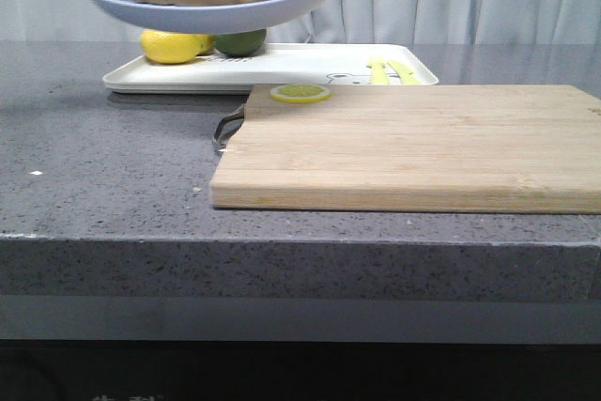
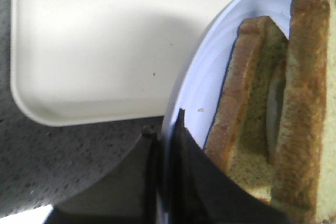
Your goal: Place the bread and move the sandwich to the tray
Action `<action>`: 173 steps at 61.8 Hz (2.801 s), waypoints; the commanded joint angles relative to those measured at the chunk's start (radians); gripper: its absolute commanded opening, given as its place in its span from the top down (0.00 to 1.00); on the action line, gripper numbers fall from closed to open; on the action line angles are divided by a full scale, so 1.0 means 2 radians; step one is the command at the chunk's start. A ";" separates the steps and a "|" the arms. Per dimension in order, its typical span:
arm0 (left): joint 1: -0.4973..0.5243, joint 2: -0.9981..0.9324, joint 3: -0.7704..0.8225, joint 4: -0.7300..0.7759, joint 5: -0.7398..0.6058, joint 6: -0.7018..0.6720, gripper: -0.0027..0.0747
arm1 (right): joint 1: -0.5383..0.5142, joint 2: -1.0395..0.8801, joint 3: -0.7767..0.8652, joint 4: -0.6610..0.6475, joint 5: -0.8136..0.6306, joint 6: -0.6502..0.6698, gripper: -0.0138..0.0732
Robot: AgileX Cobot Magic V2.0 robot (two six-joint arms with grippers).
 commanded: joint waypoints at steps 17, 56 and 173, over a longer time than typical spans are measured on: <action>-0.023 0.106 -0.191 -0.035 0.008 -0.119 0.99 | -0.003 0.002 -0.011 -0.002 -0.029 -0.002 0.38; -0.023 0.168 -0.227 -0.002 -0.012 -0.171 0.99 | -0.003 0.002 -0.011 -0.002 -0.026 -0.002 0.38; -0.122 -0.525 0.430 0.201 -0.266 0.038 0.66 | -0.003 0.002 -0.011 -0.002 -0.025 -0.002 0.38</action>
